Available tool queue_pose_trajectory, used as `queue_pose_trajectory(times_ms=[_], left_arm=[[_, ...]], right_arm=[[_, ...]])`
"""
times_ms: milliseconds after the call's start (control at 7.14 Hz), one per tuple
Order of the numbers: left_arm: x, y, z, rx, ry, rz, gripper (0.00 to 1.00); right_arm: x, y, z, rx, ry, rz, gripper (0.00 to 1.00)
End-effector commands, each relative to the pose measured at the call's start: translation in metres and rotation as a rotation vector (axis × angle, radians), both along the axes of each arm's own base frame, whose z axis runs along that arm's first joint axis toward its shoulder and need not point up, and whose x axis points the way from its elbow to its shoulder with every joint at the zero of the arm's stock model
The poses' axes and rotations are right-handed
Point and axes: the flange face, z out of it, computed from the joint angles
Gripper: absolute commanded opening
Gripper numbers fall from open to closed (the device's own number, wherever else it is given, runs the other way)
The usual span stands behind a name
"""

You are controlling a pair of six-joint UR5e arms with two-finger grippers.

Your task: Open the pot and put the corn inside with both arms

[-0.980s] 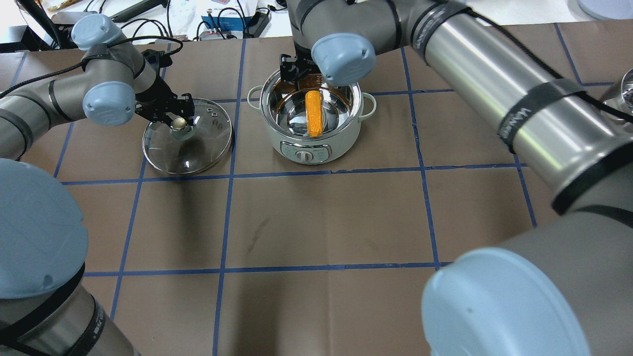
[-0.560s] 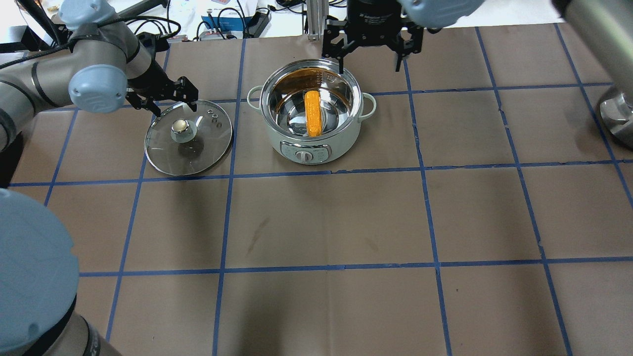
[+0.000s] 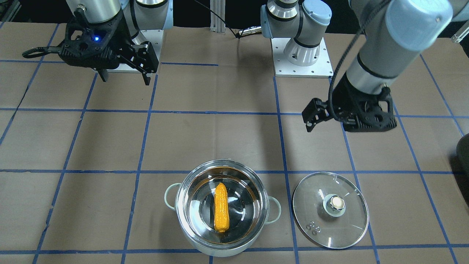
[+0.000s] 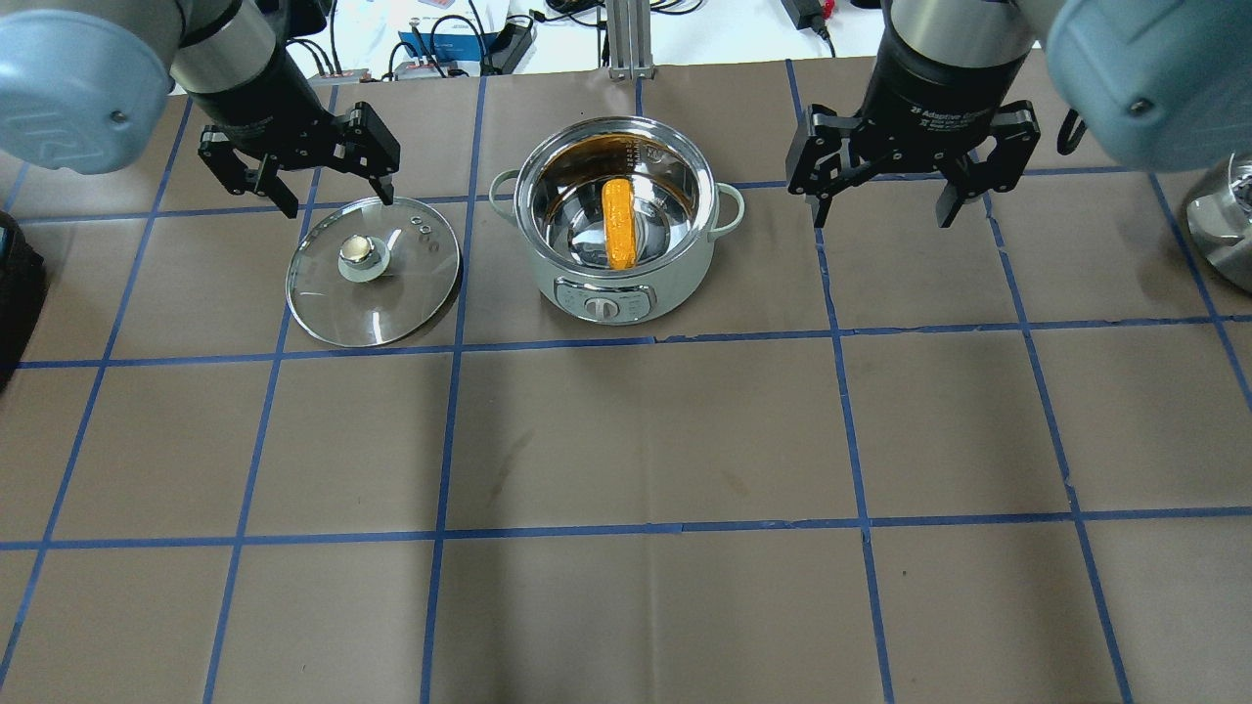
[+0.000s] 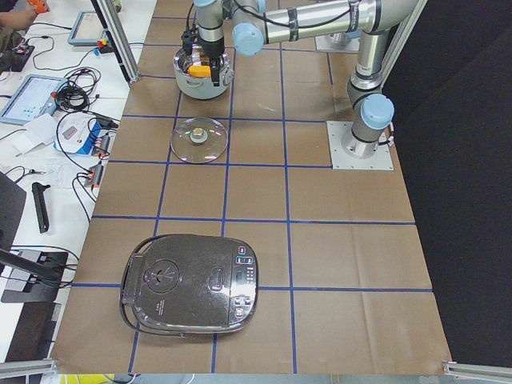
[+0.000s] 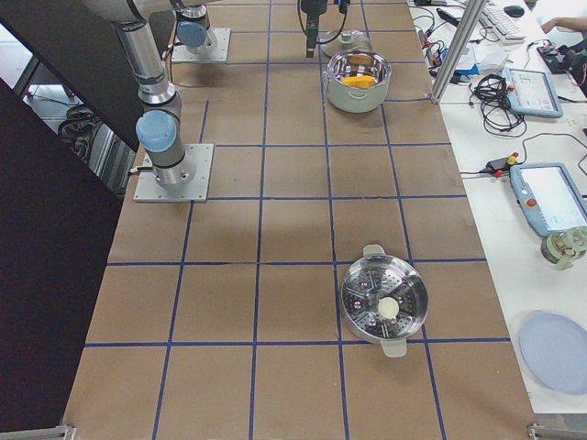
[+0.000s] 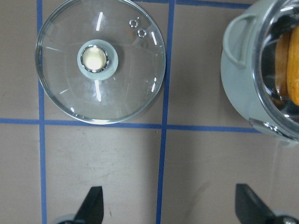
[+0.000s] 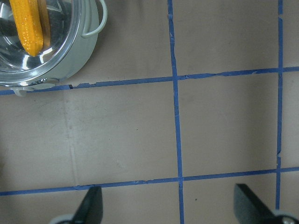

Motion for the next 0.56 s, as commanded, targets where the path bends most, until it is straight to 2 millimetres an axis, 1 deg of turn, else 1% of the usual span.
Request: queue_pose_trajectory(times_ms=[0,140,420], left_arm=[[-0.0102,0.032,0.0183,0.019,-0.019,-0.03,1.0],[-0.011,0.0309,0.0176,0.019,-0.019,-0.031,1.0],[-0.0118,0.0345,0.0213,0.02,-0.019,-0.033,1.0]], right_arm=[[-0.0051,0.0026,0.0209,0.027,0.013,0.122,1.0],[-0.0037,0.0032,0.0183,0.031,0.014,0.174,1.0],[-0.0047,0.003,0.0175,0.032,0.017,0.159,1.0]])
